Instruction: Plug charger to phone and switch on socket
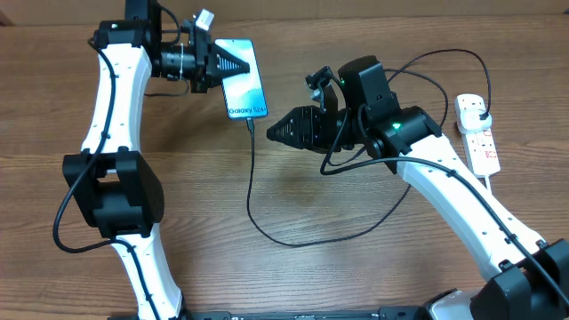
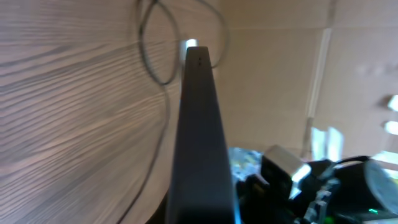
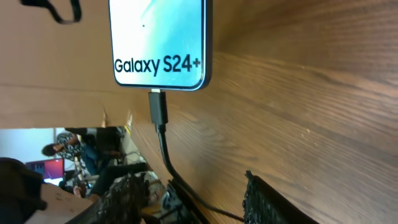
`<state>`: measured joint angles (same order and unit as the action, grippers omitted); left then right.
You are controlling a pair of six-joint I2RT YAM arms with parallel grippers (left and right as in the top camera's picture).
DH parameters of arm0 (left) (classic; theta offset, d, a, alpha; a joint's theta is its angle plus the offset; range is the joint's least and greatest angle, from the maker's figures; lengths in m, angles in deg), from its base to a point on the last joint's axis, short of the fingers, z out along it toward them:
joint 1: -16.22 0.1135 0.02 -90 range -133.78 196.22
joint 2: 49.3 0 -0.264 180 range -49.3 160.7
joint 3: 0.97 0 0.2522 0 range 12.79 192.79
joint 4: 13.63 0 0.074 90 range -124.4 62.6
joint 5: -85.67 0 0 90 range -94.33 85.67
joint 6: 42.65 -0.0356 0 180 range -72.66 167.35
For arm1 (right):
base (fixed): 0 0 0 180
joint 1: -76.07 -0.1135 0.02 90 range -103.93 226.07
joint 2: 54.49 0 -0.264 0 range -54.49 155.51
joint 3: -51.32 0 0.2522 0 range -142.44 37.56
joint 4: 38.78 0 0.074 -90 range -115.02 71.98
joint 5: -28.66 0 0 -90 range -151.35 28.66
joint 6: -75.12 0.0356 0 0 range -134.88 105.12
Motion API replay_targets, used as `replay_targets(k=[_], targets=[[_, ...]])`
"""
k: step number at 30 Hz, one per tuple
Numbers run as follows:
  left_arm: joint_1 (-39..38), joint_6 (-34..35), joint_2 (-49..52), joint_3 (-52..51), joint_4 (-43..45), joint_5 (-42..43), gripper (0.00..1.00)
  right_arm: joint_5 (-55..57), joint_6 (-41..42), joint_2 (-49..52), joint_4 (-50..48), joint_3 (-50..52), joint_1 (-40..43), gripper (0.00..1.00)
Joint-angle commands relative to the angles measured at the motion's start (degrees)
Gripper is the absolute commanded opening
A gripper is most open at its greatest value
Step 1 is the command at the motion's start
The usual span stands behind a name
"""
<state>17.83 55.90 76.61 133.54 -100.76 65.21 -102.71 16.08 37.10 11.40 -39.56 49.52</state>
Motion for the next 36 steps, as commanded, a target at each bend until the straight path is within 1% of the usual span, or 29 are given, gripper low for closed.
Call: replay_targets(k=[1,2,5,9,13,19,23,33,36], targets=[[-1.09,-9.25,-0.76,0.98,-3.98,-5.84,0.04,1.11,-4.07,-1.57,2.05,-0.5,1.31,0.54],[-1.27,-11.06,-0.76,0.9,-5.33,-7.15,0.04,1.79,-4.5,-1.57,3.28,-0.5,1.68,0.54],[-1.77,-16.09,-0.74,0.79,-9.84,-12.2,0.04,6.86,-4.48,-1.57,8.22,-0.5,2.95,0.59],[-2.6,-19.41,-0.72,-0.37,-13.55,-16.61,0.04,11.69,-4.52,-1.57,13.9,-0.5,5.03,0.64],[-3.61,-20.17,-0.72,-3.34,-12.92,-17.44,0.04,12.94,-6.49,-1.57,16.79,-0.5,6.47,0.66],[-4.44,-19.45,-0.72,-10.69,-8.2,-17.4,0.04,16.24,-7.52,-1.57,19.67,-0.5,6.69,0.69],[-4.46,-16.72,-0.7,-15.63,-3.17,-16.94,0.04,17.38,-7.5,-1.57,20.59,-0.48,6.69,0.7],[-4.85,-8.07,-0.63,-26.84,11.15,-17.0,0.04,18.27,-7.48,-1.57,20.85,-0.46,6.69,0.7],[-4.85,-7.65,-0.63,-29.53,13.86,-16.98,0.04,18.4,-7.48,-1.57,20.96,-0.46,6.69,0.7]])
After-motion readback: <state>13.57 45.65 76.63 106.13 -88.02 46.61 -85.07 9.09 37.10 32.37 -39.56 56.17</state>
